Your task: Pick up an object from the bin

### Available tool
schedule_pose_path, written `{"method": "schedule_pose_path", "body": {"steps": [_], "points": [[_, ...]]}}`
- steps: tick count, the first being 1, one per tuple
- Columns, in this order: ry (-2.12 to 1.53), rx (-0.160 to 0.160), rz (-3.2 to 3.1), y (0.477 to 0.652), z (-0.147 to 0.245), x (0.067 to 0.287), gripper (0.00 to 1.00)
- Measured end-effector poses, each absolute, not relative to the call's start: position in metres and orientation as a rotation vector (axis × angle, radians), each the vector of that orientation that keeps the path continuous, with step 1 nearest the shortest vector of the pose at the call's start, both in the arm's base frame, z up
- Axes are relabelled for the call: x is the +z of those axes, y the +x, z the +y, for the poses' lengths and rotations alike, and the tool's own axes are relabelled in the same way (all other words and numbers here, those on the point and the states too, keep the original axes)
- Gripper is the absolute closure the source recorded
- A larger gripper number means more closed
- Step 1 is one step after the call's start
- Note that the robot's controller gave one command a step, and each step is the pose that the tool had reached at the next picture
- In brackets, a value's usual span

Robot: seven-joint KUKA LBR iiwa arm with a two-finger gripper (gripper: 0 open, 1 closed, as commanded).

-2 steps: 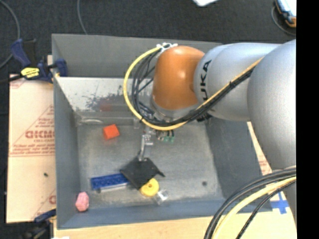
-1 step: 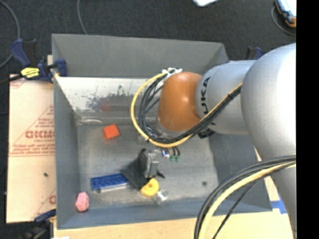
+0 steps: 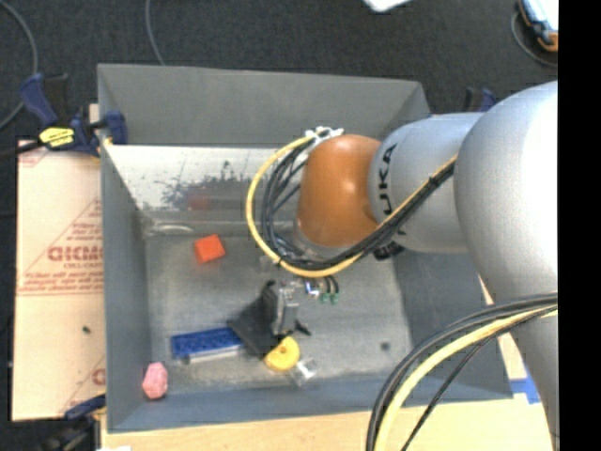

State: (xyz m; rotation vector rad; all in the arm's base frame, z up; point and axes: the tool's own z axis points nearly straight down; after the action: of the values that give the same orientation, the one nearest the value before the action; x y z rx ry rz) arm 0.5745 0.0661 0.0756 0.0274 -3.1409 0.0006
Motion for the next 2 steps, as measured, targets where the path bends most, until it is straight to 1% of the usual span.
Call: {"method": "schedule_pose_path", "body": {"steps": [1, 2], "points": [[0.134, 0.002, -3.145, 0.621, 0.087, 0.071, 0.00], [0.853, -0.001, -3.028, 0.546, 0.073, 0.071, 1.00]]}}
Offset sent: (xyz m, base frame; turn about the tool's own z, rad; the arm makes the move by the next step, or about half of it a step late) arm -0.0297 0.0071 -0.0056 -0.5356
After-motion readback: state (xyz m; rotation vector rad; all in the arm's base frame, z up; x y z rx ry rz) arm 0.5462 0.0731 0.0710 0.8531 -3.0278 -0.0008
